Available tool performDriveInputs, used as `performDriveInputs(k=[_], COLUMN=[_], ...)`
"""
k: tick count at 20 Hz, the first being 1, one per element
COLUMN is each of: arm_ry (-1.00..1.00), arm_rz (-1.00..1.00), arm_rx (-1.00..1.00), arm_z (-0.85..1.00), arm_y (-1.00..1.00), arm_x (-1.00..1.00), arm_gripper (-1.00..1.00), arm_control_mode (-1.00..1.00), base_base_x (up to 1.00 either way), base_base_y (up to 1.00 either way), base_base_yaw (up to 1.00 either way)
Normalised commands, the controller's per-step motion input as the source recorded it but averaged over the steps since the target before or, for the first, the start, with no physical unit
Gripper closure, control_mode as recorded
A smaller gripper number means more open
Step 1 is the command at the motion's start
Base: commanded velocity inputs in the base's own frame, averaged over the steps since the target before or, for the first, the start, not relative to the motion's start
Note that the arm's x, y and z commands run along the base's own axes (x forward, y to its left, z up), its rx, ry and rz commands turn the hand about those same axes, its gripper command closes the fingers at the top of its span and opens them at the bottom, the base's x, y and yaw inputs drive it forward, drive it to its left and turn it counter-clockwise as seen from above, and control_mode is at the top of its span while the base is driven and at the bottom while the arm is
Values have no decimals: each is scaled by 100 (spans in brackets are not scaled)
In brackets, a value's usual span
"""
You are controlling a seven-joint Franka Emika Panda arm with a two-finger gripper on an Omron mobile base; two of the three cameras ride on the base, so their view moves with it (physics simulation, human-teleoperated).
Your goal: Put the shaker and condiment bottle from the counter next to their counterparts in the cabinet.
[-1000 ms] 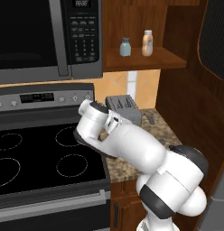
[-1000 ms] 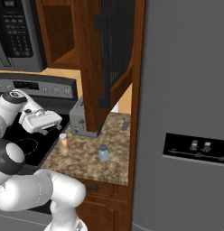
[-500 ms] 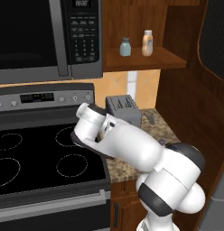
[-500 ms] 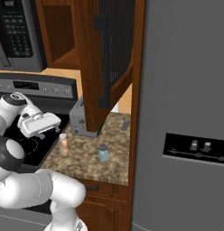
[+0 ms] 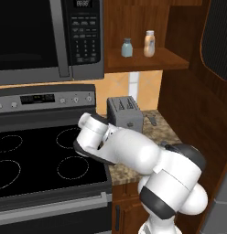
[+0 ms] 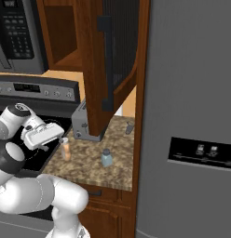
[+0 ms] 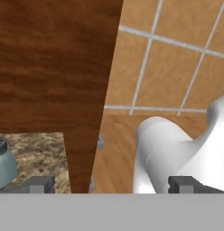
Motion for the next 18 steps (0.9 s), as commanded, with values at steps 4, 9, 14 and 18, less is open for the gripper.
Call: performDriveInputs(k=[4,9,14,18], arm_ry=[0,-7,-16,-22], arm_rz=[0,0,0,0], arm_rx=[0,-1,-4,-7], arm_z=[0,0,0,-4], arm_y=[3,14,10,10], arm_x=[5,33,45,54], arm_gripper=[-100,-100,-100,-100], arm_control_mode=[-100,-100,-100,-100], base_base_x=[0,0,0,0], base_base_y=[0,0,0,0], base_base_yaw=[0,0,0,0])
